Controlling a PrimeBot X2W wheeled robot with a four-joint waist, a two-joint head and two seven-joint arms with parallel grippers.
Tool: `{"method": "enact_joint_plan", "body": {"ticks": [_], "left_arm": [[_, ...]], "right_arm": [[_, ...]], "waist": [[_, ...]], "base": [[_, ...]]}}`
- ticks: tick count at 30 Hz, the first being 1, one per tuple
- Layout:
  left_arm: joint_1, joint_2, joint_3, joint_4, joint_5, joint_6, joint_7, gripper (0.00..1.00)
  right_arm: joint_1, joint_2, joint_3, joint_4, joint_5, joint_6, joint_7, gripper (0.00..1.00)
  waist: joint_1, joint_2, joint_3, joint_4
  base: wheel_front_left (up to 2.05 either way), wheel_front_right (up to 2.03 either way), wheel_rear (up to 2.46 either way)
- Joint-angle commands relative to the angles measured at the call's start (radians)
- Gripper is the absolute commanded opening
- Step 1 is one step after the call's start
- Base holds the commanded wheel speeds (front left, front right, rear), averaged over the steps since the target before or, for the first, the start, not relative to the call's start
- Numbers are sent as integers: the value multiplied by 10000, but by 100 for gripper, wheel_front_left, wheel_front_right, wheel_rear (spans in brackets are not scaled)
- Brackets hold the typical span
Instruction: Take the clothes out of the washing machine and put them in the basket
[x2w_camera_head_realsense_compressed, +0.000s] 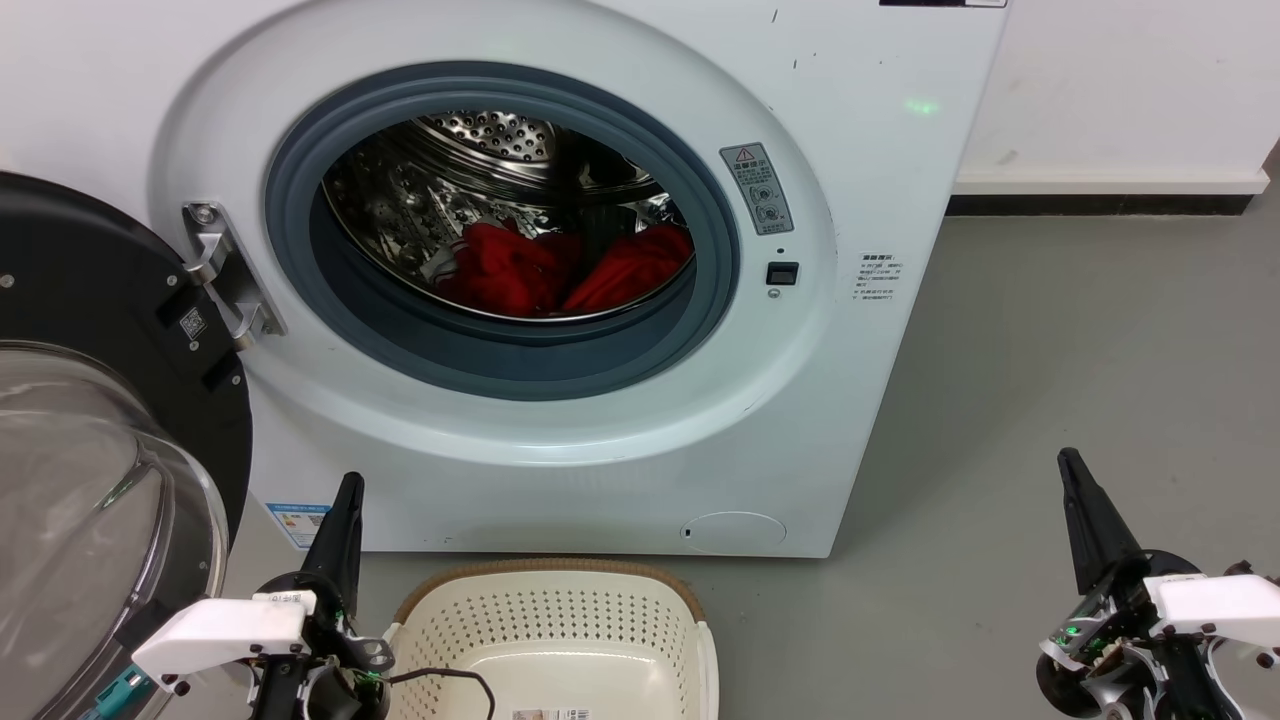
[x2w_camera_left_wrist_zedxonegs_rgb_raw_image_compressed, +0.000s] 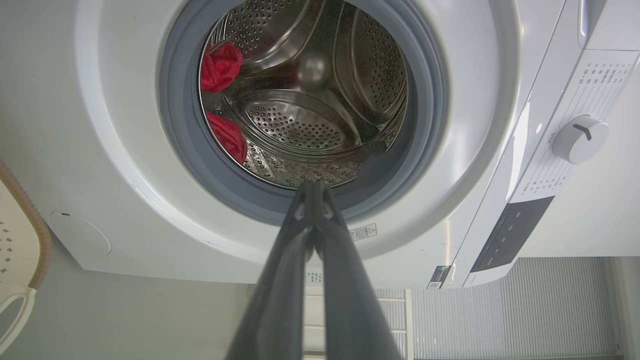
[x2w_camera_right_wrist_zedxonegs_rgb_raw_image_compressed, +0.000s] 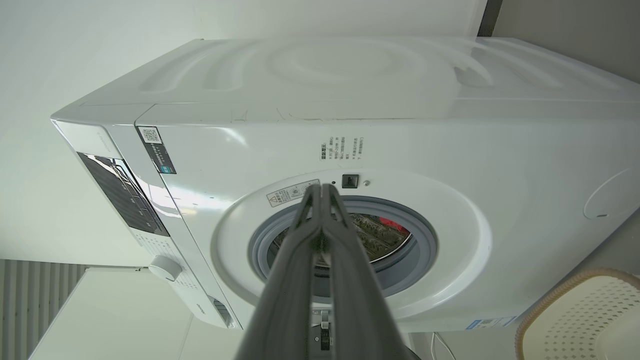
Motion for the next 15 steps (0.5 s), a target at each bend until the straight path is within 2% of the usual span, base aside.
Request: {"method": "enact_joint_plan", "body": {"ticks": [1,15], "left_arm": [[-60,-22,25,-10,-21,-18,16,0],[-60,-22,25,-10,-21,-18,15,0]], "right_arm": [[-123,35,8,12,-43,-3,4,0],[-124,35,9,12,-43,-3,4,0]], "waist": [[0,0,0,0],[0,0,0,0]], "base": [[0,0,0],[0,0,0]]}}
